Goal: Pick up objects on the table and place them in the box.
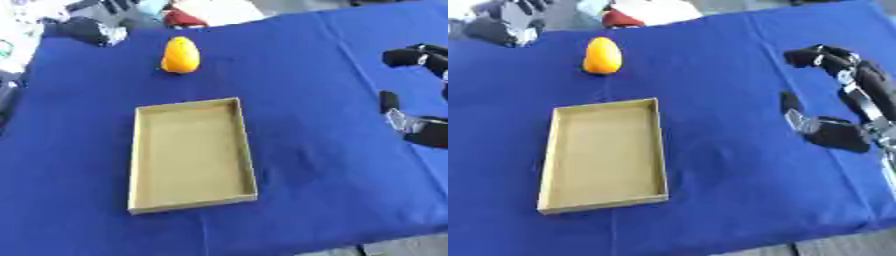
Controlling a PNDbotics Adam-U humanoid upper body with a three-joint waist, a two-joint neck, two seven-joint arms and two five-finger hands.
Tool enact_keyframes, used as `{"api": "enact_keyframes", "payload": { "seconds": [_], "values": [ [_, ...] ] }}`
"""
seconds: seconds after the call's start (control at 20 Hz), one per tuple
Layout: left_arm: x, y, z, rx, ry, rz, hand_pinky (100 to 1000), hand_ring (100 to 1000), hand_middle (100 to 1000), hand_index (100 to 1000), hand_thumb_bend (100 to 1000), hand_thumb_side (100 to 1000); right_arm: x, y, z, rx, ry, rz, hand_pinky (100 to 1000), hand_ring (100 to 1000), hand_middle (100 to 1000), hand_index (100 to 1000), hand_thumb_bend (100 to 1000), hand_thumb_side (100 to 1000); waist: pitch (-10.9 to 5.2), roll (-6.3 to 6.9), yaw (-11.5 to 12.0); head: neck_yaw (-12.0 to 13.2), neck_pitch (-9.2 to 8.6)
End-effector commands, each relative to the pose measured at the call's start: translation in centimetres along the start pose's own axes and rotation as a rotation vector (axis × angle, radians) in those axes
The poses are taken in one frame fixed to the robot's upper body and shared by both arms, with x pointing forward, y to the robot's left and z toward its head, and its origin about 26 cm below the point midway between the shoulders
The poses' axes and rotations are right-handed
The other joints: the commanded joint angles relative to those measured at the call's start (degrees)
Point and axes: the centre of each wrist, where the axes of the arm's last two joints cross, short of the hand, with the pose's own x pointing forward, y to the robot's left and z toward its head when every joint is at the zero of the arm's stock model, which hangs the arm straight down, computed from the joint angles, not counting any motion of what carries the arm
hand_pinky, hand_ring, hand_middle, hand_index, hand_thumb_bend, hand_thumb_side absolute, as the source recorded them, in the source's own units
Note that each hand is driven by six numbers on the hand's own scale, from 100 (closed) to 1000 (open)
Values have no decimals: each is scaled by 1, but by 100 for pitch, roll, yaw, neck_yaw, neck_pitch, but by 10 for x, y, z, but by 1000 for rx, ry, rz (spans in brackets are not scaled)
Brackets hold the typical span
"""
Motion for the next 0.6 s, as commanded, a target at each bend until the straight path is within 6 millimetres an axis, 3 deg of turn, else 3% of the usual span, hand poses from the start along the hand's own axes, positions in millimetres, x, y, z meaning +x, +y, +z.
{"api": "enact_keyframes", "payload": {
  "seconds": [0.05,0.6],
  "values": [
    [-2,15,1,45,37,-42,741,789,806,938,100,373,4,-8,-5,-11,-33,12,774,753,742,881,100,451,-69,0,-54,70,-70],
    [-7,-3,-8,60,117,-135,724,778,800,931,104,408,7,-9,-13,-15,-67,1,772,752,740,880,100,459,53,62,-343,290,-215]
  ]
}}
